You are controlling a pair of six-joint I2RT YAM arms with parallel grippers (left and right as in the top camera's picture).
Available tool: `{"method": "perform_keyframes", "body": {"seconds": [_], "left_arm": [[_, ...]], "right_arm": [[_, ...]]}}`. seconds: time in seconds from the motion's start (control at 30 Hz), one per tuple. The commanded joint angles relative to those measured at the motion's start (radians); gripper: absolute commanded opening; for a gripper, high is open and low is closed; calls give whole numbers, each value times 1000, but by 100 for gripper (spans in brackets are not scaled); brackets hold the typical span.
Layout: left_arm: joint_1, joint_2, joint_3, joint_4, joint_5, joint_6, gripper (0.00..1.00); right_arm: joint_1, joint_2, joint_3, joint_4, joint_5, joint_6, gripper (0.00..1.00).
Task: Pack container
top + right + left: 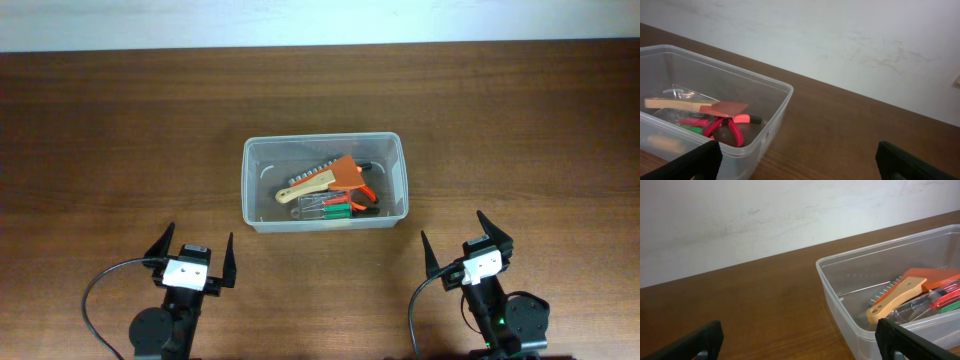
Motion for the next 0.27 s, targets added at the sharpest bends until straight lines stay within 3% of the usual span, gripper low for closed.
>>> {"method": "perform_keyframes", "body": {"seconds": [0.0, 0.23], "left_arm": [[-3, -7, -5, -1, -4, 12, 99], [-3, -7, -5, -1, -4, 12, 99]], "right_arm": [[11, -10, -5, -8, 13, 5, 99], [11, -10, -5, -8, 13, 5, 99]]}}
